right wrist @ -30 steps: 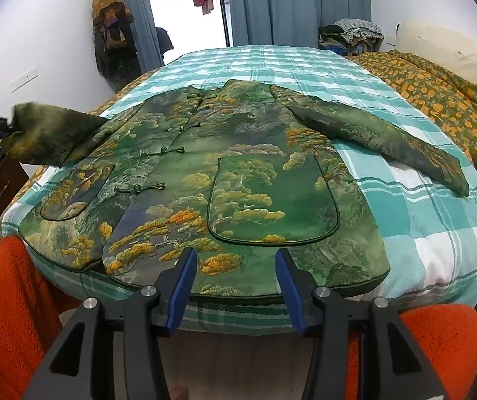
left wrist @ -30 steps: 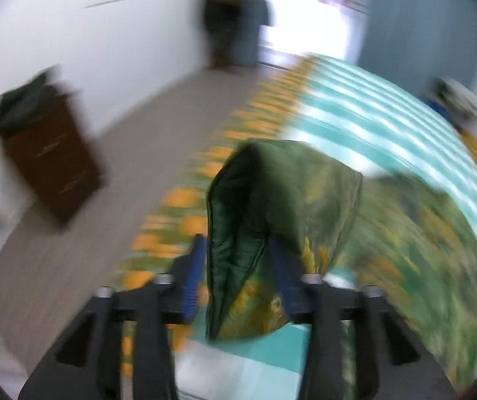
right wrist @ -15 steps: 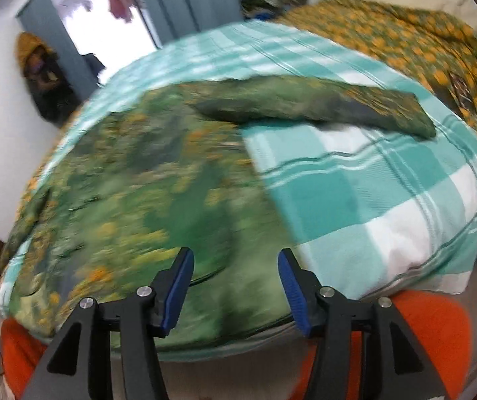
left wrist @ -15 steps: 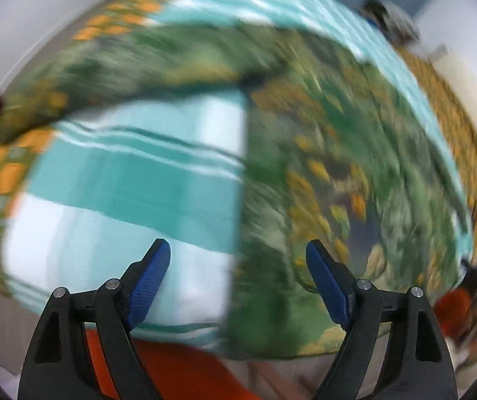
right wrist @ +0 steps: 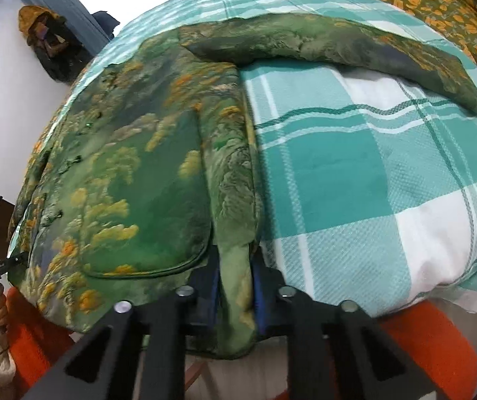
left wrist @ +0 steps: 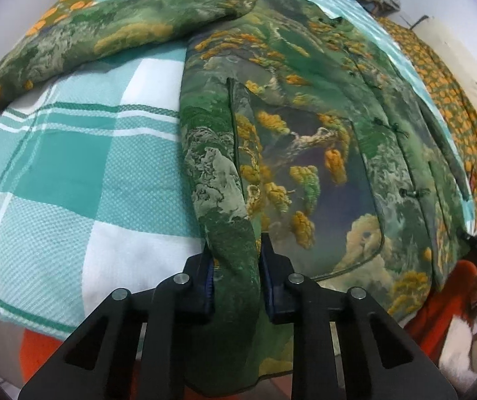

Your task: Fold large clothes

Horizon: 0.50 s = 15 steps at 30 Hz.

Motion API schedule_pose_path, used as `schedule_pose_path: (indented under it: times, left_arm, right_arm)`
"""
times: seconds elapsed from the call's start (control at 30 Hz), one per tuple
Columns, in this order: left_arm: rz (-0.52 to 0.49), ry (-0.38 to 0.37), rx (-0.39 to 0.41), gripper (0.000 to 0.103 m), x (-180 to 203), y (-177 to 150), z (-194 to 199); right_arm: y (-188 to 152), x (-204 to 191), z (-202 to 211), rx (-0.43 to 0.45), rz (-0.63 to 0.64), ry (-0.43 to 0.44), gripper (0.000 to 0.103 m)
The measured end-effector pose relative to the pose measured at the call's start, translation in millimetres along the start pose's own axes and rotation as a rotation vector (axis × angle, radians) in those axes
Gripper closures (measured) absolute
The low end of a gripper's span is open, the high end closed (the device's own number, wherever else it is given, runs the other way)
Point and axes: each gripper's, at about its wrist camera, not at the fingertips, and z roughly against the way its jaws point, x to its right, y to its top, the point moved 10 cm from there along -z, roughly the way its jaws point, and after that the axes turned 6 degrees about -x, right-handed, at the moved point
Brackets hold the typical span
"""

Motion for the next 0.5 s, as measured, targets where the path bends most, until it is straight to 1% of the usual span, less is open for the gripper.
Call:
schedule_pose_path:
  times: [0.13, 0.17, 0.2, 0.23, 0.27, 0.3, 0.33, 0.37, 0.4, 0.43, 0.47, 0.5]
  left_arm:
    - [-0.030, 0.019, 0.000, 0.082, -4, -12, 5]
    - [-0.032, 0.023, -0.001, 0.079, -5, -4, 2]
    - [-0.035, 0.037, 0.006, 0.076, -6, -3, 1]
    - [-0.035, 0.053, 0.015, 0.068, -8, 0, 2]
    - [-0.033, 0.072, 0.026, 0.060, -9, 4, 3]
    - [-0.030, 0.092, 0.042, 0.056, -10, 6, 7]
    - [-0.027, 0.106, 0.057, 0.048, -12, 5, 15]
    - [-0.026, 0.113, 0.076, 0.043, -12, 6, 22]
    - [-0.027, 0.111, 0.103, 0.040, -10, 8, 32]
    - [-0.026, 0.112, 0.129, 0.032, -9, 9, 40]
    - [-0.023, 0.119, 0.175, 0.022, -6, 12, 56]
    - [-0.022, 0.133, 0.218, 0.017, -5, 14, 69]
  right_arm:
    - [-9, -5, 18, 0.026, 0.009, -0.003, 0.090]
    - [-13, -5, 20, 0.027, 0.012, -0.006, 0.090]
    - [-12, -3, 20, 0.028, 0.015, -0.012, 0.090]
    - [-14, -3, 20, 0.038, 0.027, -0.033, 0.089]
    - [-14, -4, 21, 0.054, 0.035, -0.053, 0.086]
    - [-10, -3, 21, 0.063, 0.031, -0.070, 0.085]
    - [-8, -2, 22, 0.072, 0.019, -0.084, 0.082]
    - [-5, 1, 26, 0.090, 0.000, -0.097, 0.073]
    - [-3, 1, 29, 0.107, -0.009, -0.103, 0.064]
    - [0, 1, 37, 0.140, -0.015, -0.119, 0.062]
    - [3, 1, 45, 0.176, -0.010, -0.137, 0.059]
    - [4, 1, 51, 0.200, -0.004, -0.153, 0.057]
